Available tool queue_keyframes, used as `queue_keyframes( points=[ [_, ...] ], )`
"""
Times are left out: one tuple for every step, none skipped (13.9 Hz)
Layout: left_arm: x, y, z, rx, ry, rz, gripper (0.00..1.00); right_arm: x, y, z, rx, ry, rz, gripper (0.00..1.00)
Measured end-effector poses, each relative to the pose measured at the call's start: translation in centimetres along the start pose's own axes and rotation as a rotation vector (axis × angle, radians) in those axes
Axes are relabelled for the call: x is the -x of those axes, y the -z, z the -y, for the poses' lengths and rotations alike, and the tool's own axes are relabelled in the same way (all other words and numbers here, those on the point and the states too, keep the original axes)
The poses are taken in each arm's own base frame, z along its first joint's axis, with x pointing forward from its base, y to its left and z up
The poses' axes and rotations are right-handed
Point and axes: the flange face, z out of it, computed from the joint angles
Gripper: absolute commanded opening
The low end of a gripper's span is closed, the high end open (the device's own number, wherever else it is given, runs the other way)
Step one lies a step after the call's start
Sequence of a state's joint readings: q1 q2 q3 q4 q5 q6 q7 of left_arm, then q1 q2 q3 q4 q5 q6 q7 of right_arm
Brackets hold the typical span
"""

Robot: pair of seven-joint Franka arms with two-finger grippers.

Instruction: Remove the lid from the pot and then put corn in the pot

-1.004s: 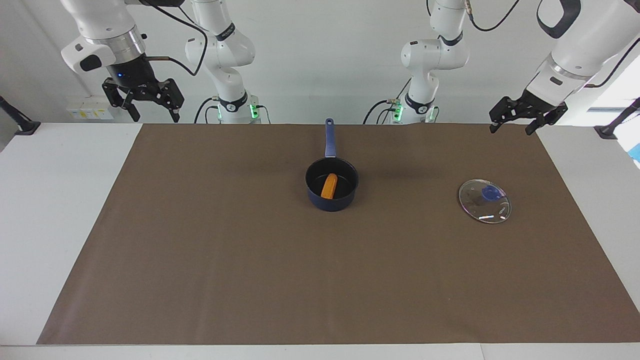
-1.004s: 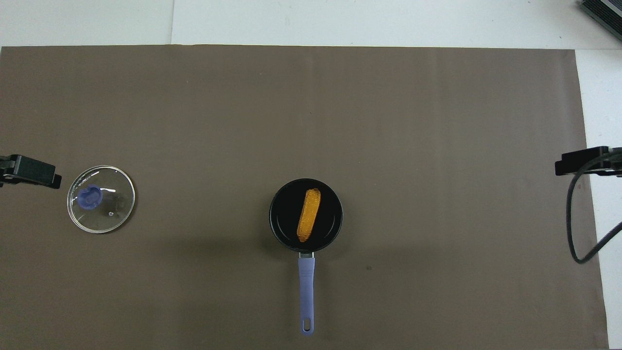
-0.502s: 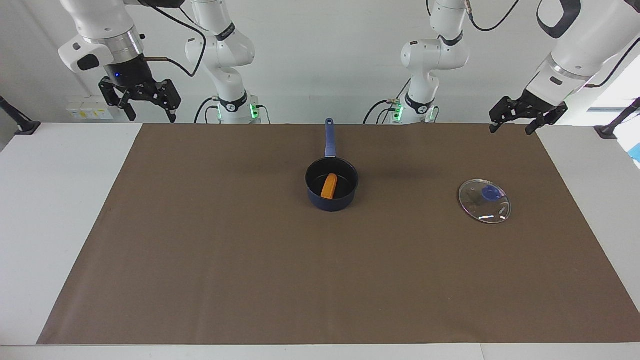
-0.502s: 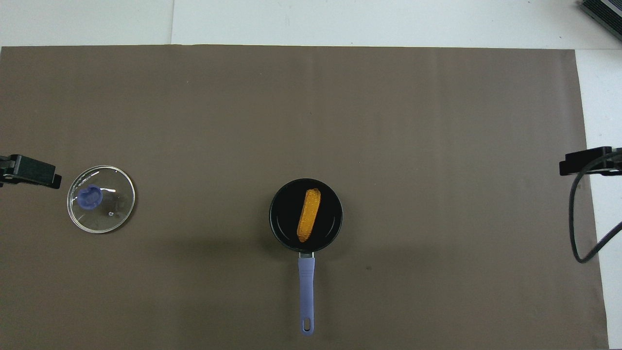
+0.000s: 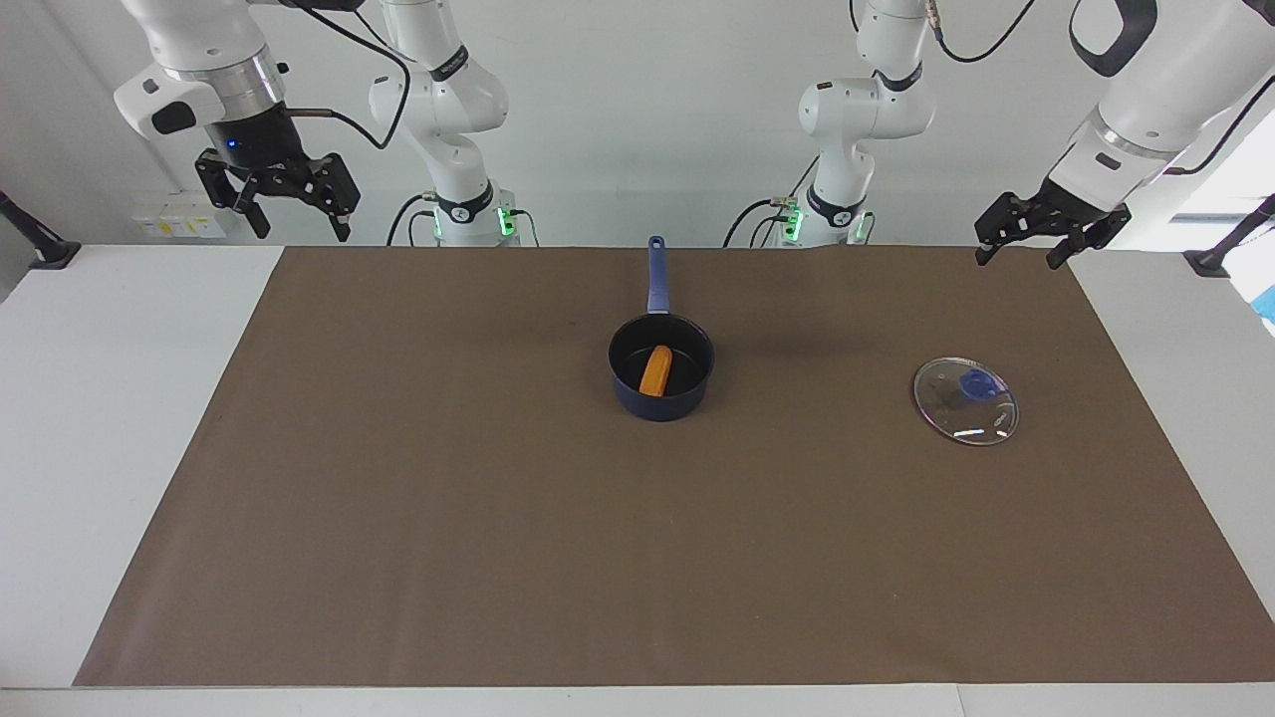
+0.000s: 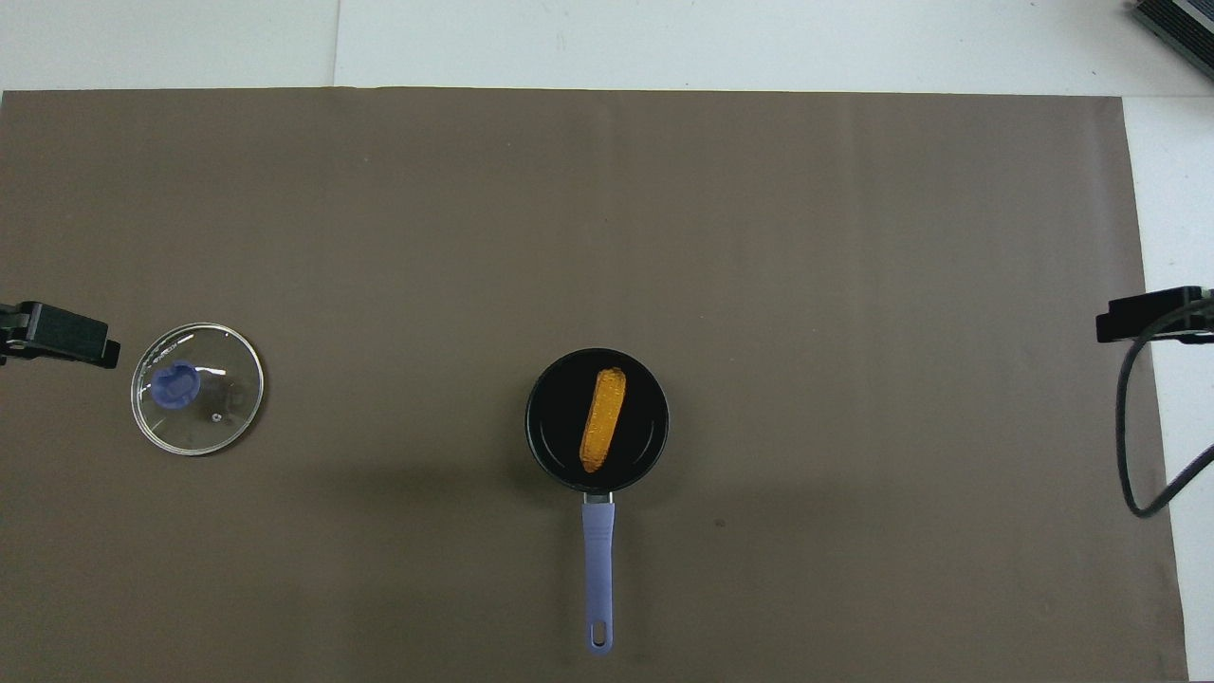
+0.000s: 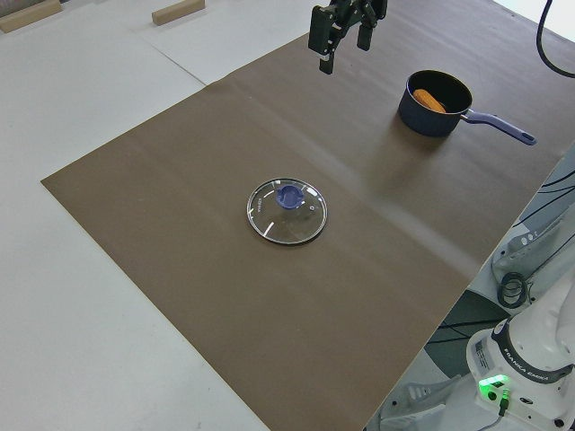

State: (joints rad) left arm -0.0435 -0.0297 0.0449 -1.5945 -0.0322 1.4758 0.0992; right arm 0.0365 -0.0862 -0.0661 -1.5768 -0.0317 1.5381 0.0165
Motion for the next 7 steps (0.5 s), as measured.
queue_keyframes(
  points=[
    [0.0, 0.0, 0.0, 0.0, 0.0, 0.0, 1.0, 0.18, -0.02, 0.01, -0.001, 0.0, 0.011, 1.0],
    [0.0, 0.0, 0.0, 0.0, 0.0, 0.0, 1.0, 0.42, 0.01, 0.03, -0.004, 0.0, 0.022, 1.0],
    [0.0, 0.0, 0.0, 0.0, 0.0, 0.0, 1.0, 0.6, 0.1, 0.09, -0.01, 0.001, 0.027, 1.0],
    [0.0, 0.0, 0.0, 0.0, 0.0, 0.0, 1.0, 0.72, 0.2, 0.18, -0.018, 0.001, 0.029, 1.0],
    [0.0, 0.0, 0.0, 0.0, 0.0, 0.0, 1.0, 0.76, 0.26, 0.24, -0.024, 0.001, 0.028, 1.0],
    [0.0, 0.0, 0.0, 0.0, 0.0, 0.0, 1.0, 0.77, 0.27, 0.26, -0.026, 0.002, 0.028, 1.0],
    [0.0, 0.0, 0.0, 0.0, 0.0, 0.0, 1.0, 0.77, 0.27, 0.26, -0.026, 0.002, 0.028, 1.0]
  ],
)
